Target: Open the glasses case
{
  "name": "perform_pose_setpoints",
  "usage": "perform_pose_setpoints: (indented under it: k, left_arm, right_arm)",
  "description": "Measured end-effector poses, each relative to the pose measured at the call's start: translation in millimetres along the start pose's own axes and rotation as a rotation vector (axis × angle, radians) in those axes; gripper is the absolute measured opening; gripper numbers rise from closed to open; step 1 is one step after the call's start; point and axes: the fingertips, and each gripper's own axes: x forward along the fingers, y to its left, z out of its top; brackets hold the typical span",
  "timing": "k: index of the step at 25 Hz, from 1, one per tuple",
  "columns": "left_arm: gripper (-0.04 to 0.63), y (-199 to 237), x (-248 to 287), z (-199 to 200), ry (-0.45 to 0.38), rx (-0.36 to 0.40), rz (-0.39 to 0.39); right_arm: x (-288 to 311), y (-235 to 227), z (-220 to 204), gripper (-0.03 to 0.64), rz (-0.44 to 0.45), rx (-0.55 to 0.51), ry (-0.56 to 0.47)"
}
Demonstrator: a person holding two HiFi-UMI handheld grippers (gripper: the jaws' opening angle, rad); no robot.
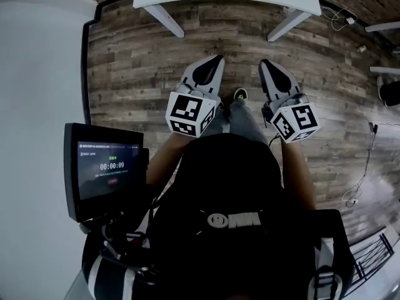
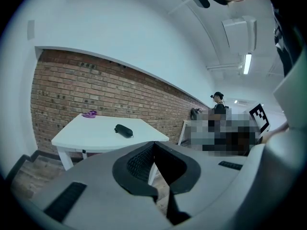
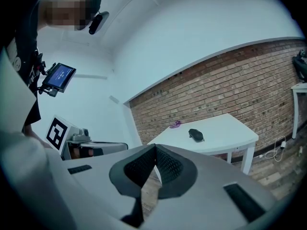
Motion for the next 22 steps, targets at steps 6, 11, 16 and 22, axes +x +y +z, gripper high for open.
perform_pose_setpoints:
  k: [6,11,16,22]
  left_arm:
    - [0.005,27,45,15,0.003,-0.002,0.043]
    - [0.005,41,108,32,0.030,0.029,0.052]
    - [0.005,46,150,63,0.032,0.057,0.076]
    - [0.005,63,171,73,0.039,0.056,0.097]
  right_arm:
    - [34,-36,9,0.003,0.023,0.011,0.011]
    - [67,-97,23,0.003,0.026,0.030,0.000]
    - [91,-147,51,0.003,0.031,0.039,-0.014]
    - [108,-169,58,0.003,0.027,0.038,-0.001]
